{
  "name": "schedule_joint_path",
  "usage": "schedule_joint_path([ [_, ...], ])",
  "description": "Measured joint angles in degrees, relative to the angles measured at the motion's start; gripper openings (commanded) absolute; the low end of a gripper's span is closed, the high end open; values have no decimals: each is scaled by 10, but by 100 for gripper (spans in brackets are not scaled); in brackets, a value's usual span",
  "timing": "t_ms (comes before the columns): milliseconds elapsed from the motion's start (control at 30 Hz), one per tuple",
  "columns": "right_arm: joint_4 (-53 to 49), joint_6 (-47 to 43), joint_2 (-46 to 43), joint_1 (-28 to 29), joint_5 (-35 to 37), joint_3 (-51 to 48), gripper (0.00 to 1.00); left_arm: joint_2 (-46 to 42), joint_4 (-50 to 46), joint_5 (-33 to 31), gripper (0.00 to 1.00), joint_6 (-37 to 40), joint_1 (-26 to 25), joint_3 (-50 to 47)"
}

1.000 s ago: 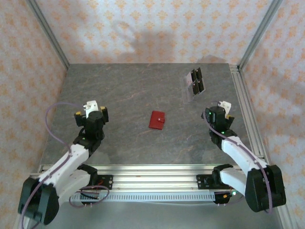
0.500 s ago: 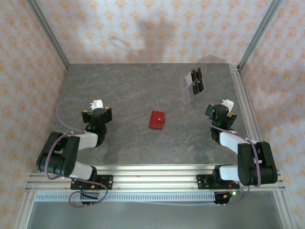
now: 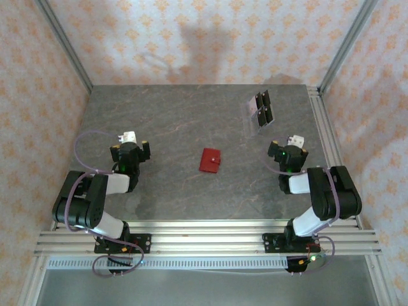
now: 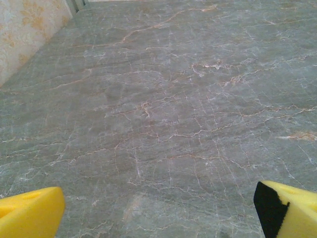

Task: Put the credit cards into the card holder
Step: Reset both arms

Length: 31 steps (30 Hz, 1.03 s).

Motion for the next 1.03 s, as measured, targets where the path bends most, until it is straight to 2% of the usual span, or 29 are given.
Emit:
schedule_joint_path([
  [133,0,0,0,-13,-19,27,99,0,0,1,100,0,0,2],
  [700,31,-15,0,-8,-49,-2,99,0,0,3,100,0,0,3],
  [1033,5,-14,0,-16,-54,18,99,0,0,3,100,0,0,3],
])
